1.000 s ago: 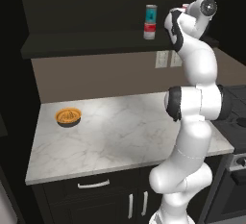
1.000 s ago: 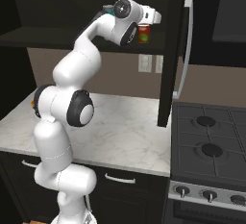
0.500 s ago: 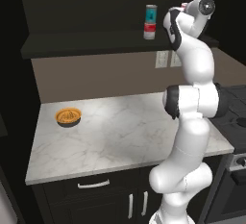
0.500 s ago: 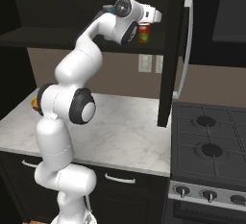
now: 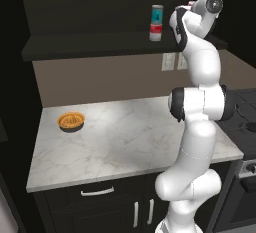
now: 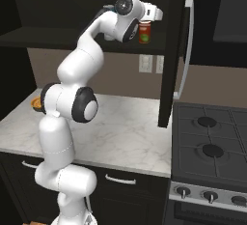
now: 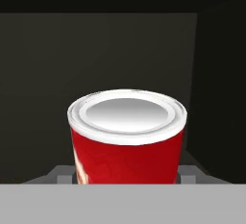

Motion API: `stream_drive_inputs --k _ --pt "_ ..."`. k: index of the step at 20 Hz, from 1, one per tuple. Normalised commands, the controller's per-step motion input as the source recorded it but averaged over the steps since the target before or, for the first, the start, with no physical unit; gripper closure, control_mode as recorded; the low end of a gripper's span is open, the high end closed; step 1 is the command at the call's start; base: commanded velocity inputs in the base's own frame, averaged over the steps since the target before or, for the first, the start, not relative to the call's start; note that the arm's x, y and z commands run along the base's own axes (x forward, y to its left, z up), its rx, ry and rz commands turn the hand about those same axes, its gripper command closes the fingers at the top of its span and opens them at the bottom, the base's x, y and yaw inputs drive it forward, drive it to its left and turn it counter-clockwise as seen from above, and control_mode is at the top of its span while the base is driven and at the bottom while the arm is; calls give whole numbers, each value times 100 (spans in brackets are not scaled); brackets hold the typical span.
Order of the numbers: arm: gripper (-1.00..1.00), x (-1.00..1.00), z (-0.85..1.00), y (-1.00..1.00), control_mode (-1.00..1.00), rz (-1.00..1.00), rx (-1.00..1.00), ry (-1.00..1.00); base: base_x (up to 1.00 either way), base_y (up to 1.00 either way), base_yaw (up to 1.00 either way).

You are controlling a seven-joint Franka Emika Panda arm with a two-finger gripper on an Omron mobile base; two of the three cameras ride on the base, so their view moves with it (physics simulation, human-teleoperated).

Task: Stack two cans on top of the other two cans in the cabinet.

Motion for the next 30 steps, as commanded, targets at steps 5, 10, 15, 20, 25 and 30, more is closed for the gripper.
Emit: stream_drive_inputs --k 5,10,15,20,25,30 --pt "100 0 -1 -5 -100 0 0 0 0 0 0" --pt "100 0 -4 -6 -100 0 0 0 0 0 0" --pt "100 1 -14 -1 -100 0 0 0 0 0 0" --pt "100 6 -13 0 -100 0 0 1 0 0 0" --pt "100 8 -10 0 -100 0 0 1 0 0 0" --pt "100 7 -2 0 -100 0 0 0 0 0 0"
